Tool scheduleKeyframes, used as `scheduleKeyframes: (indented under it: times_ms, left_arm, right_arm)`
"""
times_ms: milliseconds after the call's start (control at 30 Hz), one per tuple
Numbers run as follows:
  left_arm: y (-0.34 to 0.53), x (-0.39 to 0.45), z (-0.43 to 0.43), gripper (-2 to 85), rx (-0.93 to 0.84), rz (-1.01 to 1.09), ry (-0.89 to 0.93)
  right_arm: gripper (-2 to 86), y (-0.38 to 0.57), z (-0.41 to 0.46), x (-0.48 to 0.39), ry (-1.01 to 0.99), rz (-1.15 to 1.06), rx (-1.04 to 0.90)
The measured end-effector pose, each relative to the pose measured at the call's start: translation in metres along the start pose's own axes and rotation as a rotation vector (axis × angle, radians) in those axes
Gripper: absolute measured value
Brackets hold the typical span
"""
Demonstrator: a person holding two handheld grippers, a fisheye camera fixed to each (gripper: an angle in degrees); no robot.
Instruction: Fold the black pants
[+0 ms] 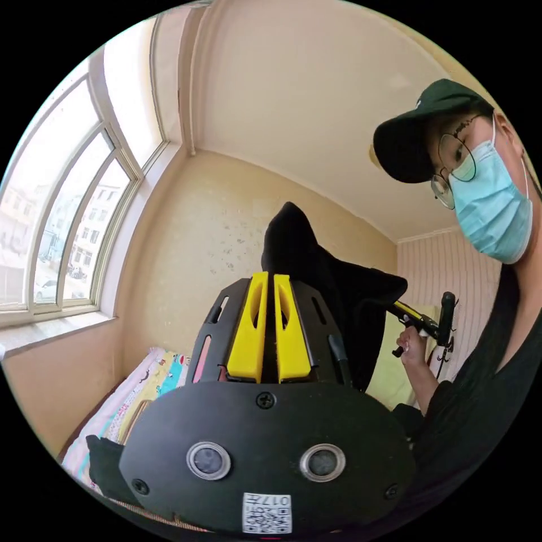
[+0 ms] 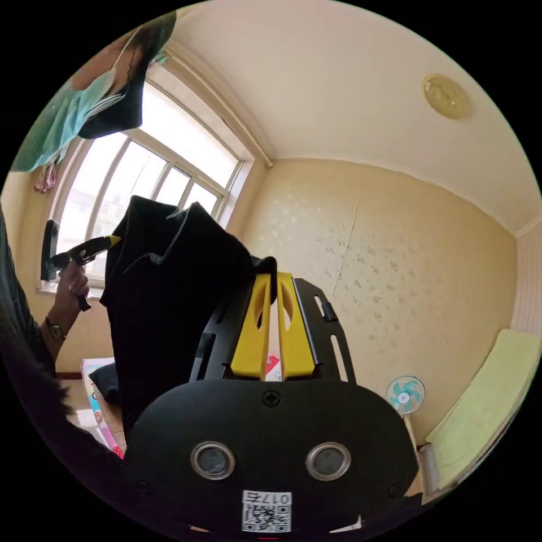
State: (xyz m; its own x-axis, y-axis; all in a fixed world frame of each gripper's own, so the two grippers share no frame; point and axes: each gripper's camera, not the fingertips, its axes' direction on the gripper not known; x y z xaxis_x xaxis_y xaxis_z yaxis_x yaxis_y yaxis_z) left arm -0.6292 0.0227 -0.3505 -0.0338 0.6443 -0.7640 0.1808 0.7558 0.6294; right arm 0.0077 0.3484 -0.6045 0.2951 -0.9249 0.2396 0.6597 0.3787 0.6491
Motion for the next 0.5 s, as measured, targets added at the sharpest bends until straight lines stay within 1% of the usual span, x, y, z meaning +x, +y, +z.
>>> scheduleKeyframes:
  times_ms: [67, 100, 167, 267, 333, 400, 500]
  left_arm:
    - [-0.017, 0.031, -0.017, -0.5, 0.12, 0.013, 0.025]
    - [-0.02, 0.038, -0.02, -0.6, 0.144, 0.023, 0.03]
    - [-0.029, 0.065, -0.033, -0.6, 0.22, 0.063, 0.091]
    - [-0.033, 0.1, -0.045, -0.7, 0.289, 0.121, 0.148]
    - [-0.035, 0.122, -0.044, -0.7, 0.29, 0.151, 0.143]
    - [-0.037, 0.138, -0.033, -0.7, 0.275, 0.166, 0.084]
    - [-0.044, 0.141, 0.012, -0.6, 0.203, 0.165, 0.062]
  right_arm:
    - [2.4, -0.014, -0.041, 0.026, -0.056, 0.05, 0.11]
    - [2.5, -0.017, -0.05, 0.032, -0.066, 0.063, 0.135]
    - [2.4, -0.025, -0.087, 0.053, -0.106, 0.088, 0.244]
    - [2.4, -0.034, -0.121, 0.072, -0.13, 0.075, 0.318]
    - [2.3, -0.039, -0.129, 0.082, -0.138, 0.083, 0.327]
    - [2.3, -0.044, -0.125, 0.091, -0.105, 0.093, 0.321]
    - [2.4, -0.053, -0.078, 0.113, -0.021, 0.106, 0.201]
